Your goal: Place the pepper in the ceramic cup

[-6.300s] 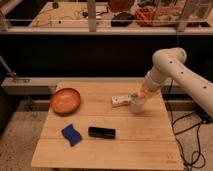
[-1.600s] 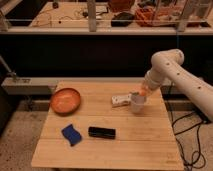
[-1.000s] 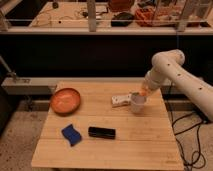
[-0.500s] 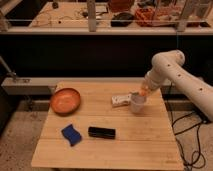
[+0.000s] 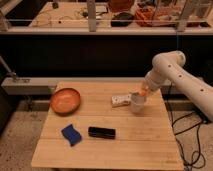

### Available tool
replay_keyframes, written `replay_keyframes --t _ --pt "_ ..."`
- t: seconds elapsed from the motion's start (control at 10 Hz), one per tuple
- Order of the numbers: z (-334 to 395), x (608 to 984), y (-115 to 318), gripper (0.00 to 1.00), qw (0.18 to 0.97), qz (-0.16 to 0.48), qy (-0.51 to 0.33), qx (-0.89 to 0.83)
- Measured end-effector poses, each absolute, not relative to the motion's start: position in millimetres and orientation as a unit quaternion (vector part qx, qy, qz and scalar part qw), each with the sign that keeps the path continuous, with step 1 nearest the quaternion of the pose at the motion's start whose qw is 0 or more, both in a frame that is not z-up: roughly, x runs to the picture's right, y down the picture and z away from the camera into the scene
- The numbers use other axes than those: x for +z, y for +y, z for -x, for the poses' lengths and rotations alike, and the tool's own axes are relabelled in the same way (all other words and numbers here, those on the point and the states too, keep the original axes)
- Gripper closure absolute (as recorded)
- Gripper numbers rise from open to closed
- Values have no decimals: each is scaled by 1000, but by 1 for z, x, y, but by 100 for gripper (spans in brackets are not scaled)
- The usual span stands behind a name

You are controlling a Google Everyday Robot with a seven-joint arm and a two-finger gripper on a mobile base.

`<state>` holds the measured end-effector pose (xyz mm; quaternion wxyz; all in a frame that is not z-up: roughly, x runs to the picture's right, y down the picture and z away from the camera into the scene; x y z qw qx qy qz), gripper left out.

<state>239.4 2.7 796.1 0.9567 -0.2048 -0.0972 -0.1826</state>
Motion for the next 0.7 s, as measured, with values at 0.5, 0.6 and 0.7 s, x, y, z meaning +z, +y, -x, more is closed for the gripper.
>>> replay_keyframes --t 0.5,0.6,0.7 --pt "-240 796 4 95 957 199 -100 -185" --pt "-240 796 4 95 957 198 -101 -186" --pt "-240 796 4 95 957 197 -101 -187"
